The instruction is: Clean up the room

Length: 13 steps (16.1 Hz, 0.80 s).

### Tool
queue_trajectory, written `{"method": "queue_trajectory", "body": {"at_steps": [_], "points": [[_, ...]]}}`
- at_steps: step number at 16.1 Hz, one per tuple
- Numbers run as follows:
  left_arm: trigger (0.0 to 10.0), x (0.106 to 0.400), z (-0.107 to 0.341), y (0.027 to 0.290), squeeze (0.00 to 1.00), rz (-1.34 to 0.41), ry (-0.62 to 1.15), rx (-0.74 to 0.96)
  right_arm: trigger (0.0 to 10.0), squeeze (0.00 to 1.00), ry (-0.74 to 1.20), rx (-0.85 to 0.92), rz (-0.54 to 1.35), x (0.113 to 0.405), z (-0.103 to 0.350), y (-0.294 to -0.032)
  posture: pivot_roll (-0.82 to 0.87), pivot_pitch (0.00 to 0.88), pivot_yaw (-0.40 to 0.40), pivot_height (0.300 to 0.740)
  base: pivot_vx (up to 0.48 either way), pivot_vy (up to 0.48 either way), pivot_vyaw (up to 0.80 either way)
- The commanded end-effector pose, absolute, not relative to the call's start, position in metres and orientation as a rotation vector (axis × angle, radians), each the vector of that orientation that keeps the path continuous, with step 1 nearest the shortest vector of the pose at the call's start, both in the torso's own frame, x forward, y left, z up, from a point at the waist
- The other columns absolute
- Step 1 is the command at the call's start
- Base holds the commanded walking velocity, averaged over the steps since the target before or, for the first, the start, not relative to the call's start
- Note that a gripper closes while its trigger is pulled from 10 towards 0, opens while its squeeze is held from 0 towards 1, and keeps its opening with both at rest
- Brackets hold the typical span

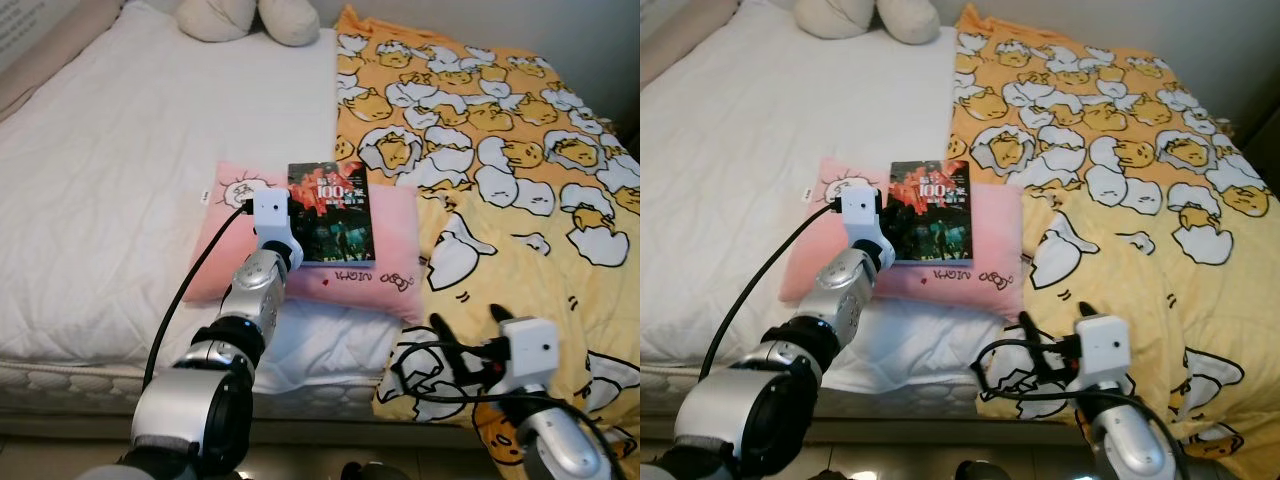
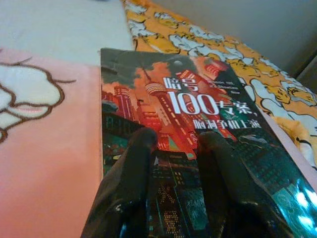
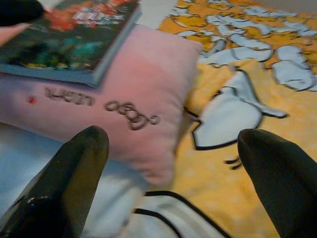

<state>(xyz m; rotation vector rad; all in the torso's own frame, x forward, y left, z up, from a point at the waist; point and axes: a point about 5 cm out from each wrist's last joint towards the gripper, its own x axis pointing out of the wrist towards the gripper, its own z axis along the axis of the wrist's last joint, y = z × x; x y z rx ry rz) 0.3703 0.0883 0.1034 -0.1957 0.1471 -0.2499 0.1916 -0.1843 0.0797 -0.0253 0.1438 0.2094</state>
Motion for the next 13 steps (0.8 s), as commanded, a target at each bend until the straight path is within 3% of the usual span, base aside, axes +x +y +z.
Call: {"method": "queue_trajectory", "body": {"at_steps": [1,8,13], "points": [[10.0,0.372,0.103,0.089,1.00,-0.236,0.179,-0.223,10.0,0.00,0.134,-0.006,0.241,0.192,0.084,-0.181,-0.13,0.000,-0.066,0.740,0.000,0.000,0.00],[10.0,0.377,0.112,0.108,1.00,-0.136,0.098,0.005,10.0,0.00,0.169,0.008,0.276,0.180,0.076,-0.176,-0.13,0.000,-0.057,0.740,0.000,0.000,0.00],[10.0,0.374,0.107,0.102,1.00,-0.162,0.115,-0.025,10.0,0.00,0.179,-0.005,0.274,0.175,0.074,-0.177,-0.15,0.000,-0.061,0.740,0.000,0.000,0.00]]}}
